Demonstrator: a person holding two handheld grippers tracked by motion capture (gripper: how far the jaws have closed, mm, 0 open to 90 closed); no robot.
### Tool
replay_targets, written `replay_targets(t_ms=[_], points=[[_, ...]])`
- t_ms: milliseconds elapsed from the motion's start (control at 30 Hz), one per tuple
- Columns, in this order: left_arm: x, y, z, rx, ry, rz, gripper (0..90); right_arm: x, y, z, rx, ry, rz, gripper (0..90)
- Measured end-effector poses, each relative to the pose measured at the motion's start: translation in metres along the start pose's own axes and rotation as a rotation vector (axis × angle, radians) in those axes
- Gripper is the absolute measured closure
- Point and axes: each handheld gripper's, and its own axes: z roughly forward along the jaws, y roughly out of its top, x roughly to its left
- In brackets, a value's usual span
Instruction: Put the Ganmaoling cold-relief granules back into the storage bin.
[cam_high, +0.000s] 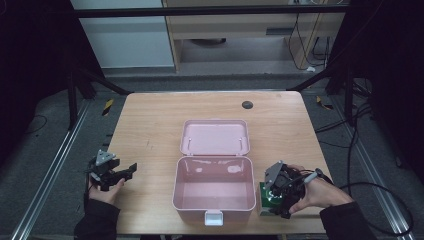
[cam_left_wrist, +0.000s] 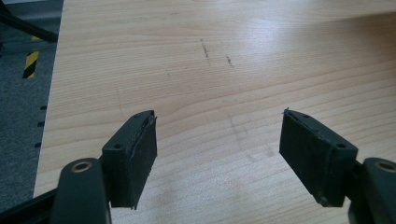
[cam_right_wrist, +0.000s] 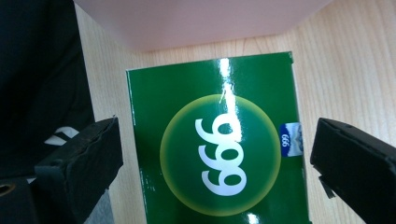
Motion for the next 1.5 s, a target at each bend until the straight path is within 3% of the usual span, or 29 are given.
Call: replay_targets(t_ms=[700, 1367, 1500], points=[[0.000, 0.000, 0.001, 0.008, 0.003, 0.002, 27.3, -0.004, -0.008, 0.027, 0.020, 0.035, 0.010, 7.4], [0.000, 0.000, 0.001, 0.010, 0.004, 0.003, 27.7, -0.007, -0.012, 0.022, 0.013, 0.060, 0.025, 15.7], [0.000, 0.000, 0.001, 0.011, 0.004, 0.004, 27.8, -0.007, -0.016, 0.012, -0.001, 0.063, 0.042, 15.9]])
